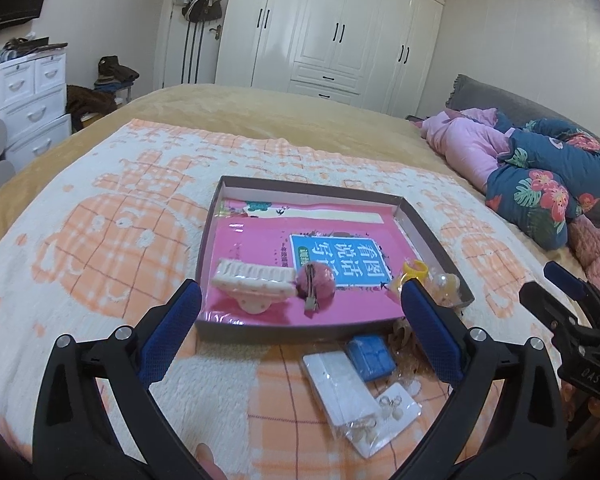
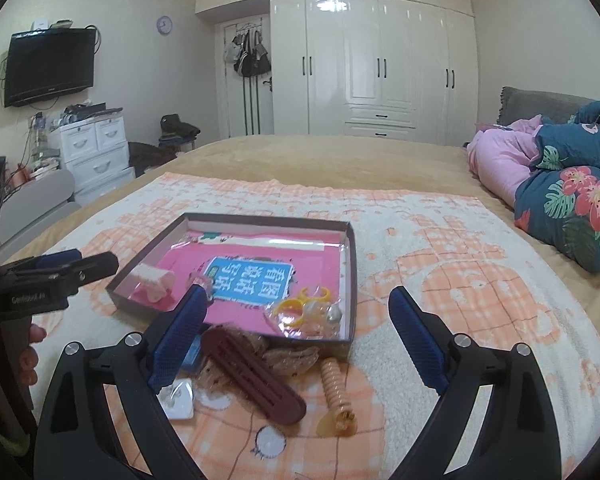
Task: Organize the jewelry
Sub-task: 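Open both tools and withdraw them from the box, then grasp the clear earring card with the left tool while the right tool grasps the maroon clip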
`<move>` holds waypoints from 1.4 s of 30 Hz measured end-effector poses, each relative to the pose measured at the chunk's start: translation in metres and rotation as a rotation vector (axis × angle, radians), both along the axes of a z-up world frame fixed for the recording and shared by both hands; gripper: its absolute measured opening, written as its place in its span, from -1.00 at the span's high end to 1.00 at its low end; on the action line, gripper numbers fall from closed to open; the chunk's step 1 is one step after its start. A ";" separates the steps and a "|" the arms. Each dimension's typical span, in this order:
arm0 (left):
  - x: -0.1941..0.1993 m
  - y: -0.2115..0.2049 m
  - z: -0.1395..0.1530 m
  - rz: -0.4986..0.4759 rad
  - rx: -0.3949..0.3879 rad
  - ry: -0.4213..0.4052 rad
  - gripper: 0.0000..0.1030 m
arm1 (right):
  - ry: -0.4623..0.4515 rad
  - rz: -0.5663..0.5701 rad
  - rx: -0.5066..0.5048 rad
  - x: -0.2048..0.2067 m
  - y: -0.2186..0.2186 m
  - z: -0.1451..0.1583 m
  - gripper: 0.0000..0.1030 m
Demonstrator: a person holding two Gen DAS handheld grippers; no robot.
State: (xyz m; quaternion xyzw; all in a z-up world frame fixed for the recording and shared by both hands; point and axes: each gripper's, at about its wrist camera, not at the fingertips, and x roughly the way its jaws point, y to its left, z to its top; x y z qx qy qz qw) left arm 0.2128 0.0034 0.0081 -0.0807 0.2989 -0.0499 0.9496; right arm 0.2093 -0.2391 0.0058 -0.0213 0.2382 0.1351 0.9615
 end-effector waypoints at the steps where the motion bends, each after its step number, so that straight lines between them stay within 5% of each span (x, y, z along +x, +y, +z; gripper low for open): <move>1: -0.002 0.001 -0.001 0.001 -0.001 0.004 -0.78 | 0.002 0.003 -0.007 -0.003 0.001 -0.001 -0.74; 23: -0.024 0.008 -0.035 -0.021 -0.006 0.158 -0.78 | 0.087 0.065 -0.107 -0.033 0.017 -0.031 -0.73; 42: -0.006 -0.023 -0.074 -0.136 -0.004 0.291 -0.69 | 0.189 0.065 -0.212 -0.012 0.018 -0.062 -0.57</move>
